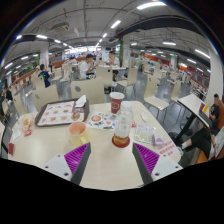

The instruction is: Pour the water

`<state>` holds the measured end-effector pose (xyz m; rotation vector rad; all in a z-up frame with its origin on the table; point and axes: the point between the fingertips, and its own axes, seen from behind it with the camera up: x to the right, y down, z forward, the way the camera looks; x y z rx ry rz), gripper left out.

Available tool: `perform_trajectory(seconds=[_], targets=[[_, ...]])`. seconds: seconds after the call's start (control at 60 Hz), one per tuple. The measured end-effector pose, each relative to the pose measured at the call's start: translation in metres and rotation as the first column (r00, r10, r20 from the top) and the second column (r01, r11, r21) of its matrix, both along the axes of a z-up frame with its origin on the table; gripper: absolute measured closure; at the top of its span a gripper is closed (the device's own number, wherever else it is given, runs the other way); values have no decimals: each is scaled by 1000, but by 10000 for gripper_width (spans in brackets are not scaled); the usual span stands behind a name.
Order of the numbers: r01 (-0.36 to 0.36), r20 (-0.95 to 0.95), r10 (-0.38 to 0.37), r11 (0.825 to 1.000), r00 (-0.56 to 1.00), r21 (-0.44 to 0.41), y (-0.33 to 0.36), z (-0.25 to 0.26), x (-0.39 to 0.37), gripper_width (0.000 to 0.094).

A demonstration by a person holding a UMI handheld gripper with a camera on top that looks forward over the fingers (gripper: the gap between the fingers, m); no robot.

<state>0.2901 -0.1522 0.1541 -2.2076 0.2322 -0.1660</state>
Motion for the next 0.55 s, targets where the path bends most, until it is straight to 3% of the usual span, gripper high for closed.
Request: perform_trajectory(seconds=[0.217,0.55], targets=[[4,10,-4,1000,1000,-2,-61,38,-42,88],[-21,44,21,1000,999,-2,-75,48,-61,88]])
